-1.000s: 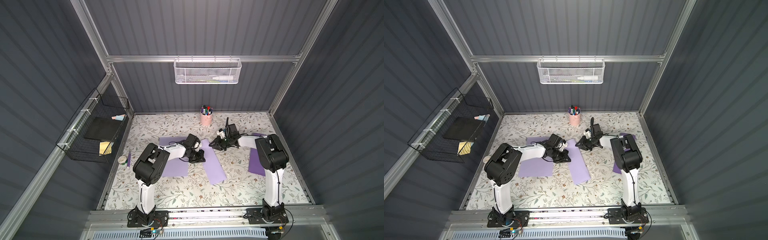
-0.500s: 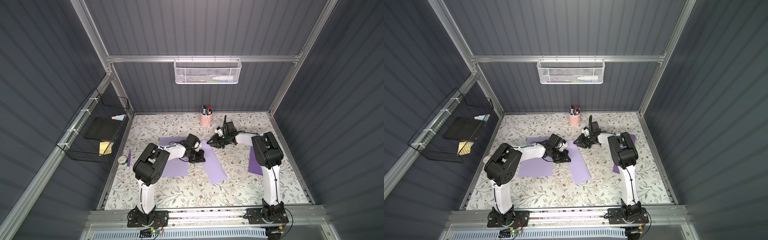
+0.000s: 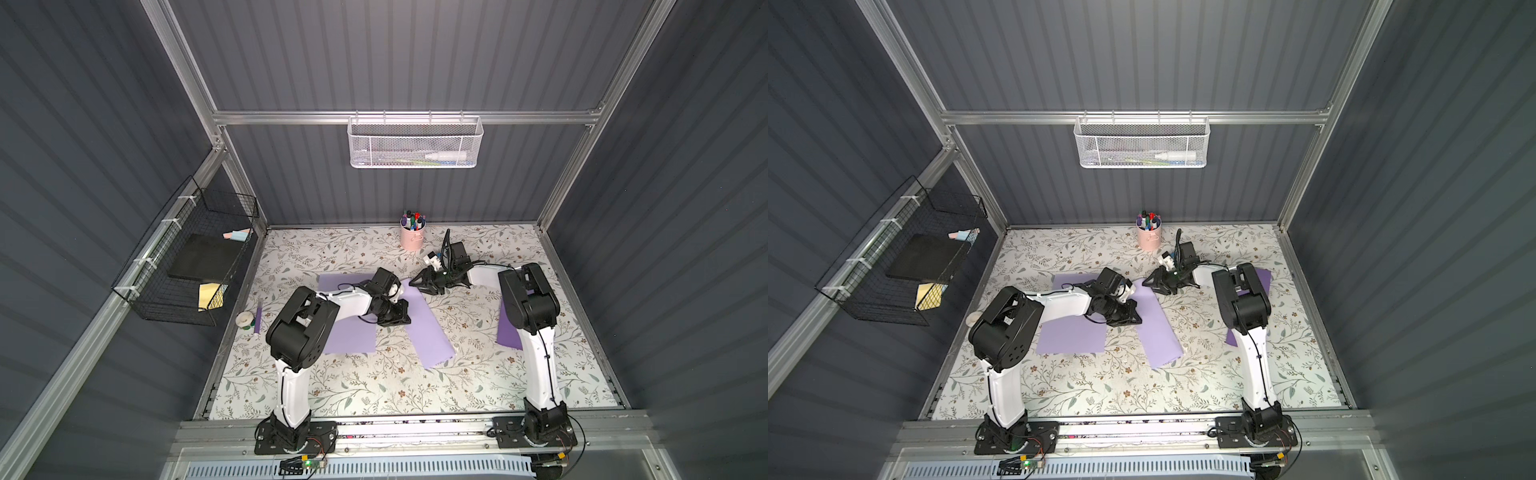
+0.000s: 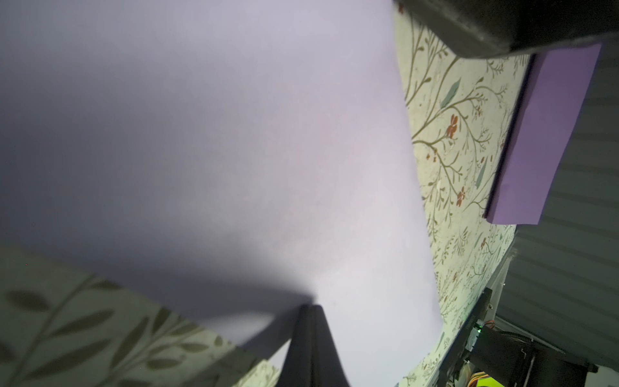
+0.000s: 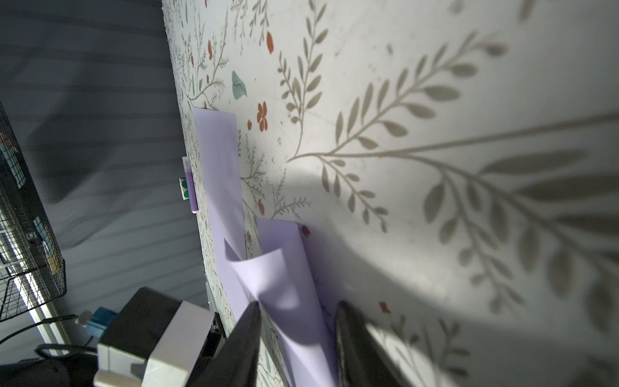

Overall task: Fold the rectangular paper in half along the long edge
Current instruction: Move the paper to the center of the board.

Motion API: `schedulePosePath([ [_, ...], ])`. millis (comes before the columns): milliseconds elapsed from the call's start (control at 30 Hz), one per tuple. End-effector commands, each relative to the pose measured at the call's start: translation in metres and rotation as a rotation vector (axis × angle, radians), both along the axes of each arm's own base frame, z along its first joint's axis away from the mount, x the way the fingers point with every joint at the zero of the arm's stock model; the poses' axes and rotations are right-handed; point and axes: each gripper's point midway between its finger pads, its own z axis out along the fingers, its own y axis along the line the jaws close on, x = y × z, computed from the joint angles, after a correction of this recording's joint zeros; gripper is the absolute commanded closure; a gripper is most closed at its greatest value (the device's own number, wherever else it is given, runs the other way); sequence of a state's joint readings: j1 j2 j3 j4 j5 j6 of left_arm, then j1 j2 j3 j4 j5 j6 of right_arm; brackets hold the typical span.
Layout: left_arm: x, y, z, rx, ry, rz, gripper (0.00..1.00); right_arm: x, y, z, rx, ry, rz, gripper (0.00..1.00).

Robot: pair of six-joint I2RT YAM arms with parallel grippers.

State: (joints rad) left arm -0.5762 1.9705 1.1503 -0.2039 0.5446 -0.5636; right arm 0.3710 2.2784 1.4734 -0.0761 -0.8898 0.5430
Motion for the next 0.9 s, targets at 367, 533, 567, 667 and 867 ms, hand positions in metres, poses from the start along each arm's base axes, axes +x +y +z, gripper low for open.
schedulePosePath([
  [367,-0.03,0.039,-0.053,0.213,0.131,0.013,1.0,-0.008,0.01,-0.008,-0.006,-0.003,0.038,1.0],
  [533,-0.03,0.039,-0.051,0.212,0.129,0.013,1.0,-0.004,0.01,-0.001,-0.002,-0.022,0.024,1.0],
  [567,-0.031,0.039,-0.051,0.212,0.13,0.012,1.0,-0.003,0.011,0.001,0.001,-0.024,0.021,1.0],
  [667,-0.031,0.039,-0.051,0.212,0.129,0.012,1.0,0.001,0.013,0.005,0.009,-0.022,0.017,0.79],
  [867,-0.029,0.04,-0.048,0.213,0.122,0.015,1.0,-0.005,0.009,0.008,0.005,-0.025,0.013,1.0],
])
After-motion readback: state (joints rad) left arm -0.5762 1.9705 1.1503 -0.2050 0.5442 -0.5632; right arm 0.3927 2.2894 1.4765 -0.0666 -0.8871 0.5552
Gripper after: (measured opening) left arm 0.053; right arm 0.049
